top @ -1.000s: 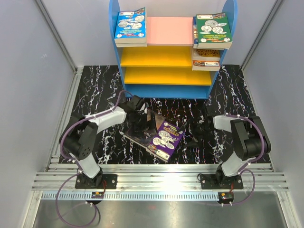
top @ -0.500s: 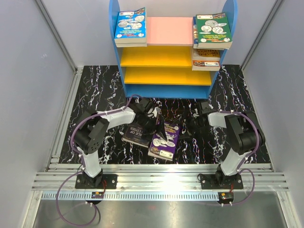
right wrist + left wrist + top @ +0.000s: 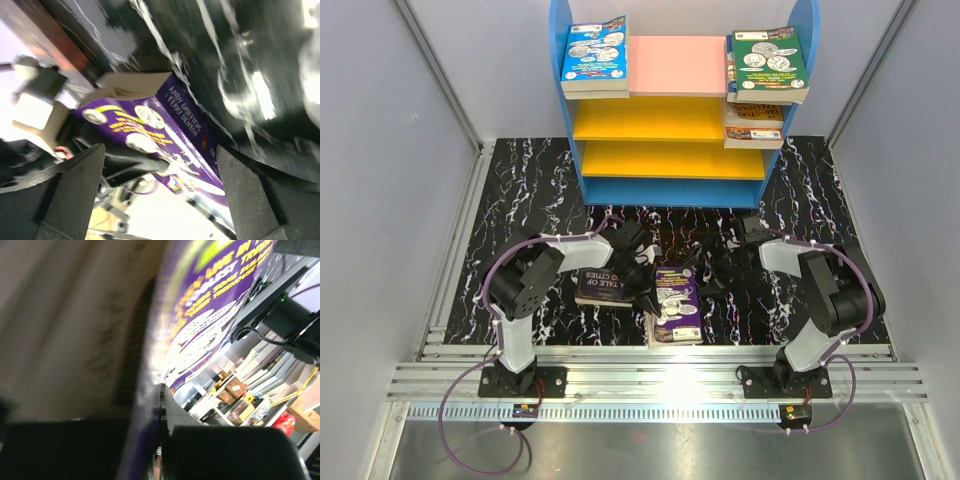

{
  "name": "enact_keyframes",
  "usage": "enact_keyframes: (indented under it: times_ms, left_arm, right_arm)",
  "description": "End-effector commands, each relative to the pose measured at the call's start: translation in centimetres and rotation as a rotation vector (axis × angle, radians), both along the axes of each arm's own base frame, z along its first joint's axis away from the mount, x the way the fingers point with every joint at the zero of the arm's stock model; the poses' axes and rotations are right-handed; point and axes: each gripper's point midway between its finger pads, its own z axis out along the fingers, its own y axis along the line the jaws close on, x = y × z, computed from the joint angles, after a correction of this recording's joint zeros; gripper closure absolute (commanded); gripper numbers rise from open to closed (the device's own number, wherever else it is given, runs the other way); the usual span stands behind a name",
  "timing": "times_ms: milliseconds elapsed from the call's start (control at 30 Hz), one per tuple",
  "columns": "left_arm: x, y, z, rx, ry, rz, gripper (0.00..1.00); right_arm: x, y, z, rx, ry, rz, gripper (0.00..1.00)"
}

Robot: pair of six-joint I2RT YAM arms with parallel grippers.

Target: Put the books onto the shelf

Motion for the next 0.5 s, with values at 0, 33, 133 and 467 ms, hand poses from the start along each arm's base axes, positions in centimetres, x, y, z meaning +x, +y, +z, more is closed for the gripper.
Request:
enact_keyframes:
  times_ms: [0, 33, 133, 467]
  left_arm:
    - [0.9, -1.6, 0.3, -0.047, -0.153, -0.021, 1.0]
    - [1.0, -1.7, 0.9, -0.065, -0.165, -0.015, 1.0]
    - [1.5, -2.1, 4.3, -0.135, -0.223, 0.006, 1.0]
    - [3.2, -2.3, 12.5, -0.344, -0.346, 0.095, 1.0]
  right_arm:
    - [-3.9, 0.0, 2.0, -0.062, 0.038, 0.11, 0.0]
    - [-4.0, -0.4, 2.3, -0.088, 0.023, 0.111, 0.0]
    - [-4.7, -1.1, 3.6, -0.112, -0.015, 0.128, 0.0]
    - [-6.7, -1.9, 3.3, -0.102, -0.016, 0.139, 0.0]
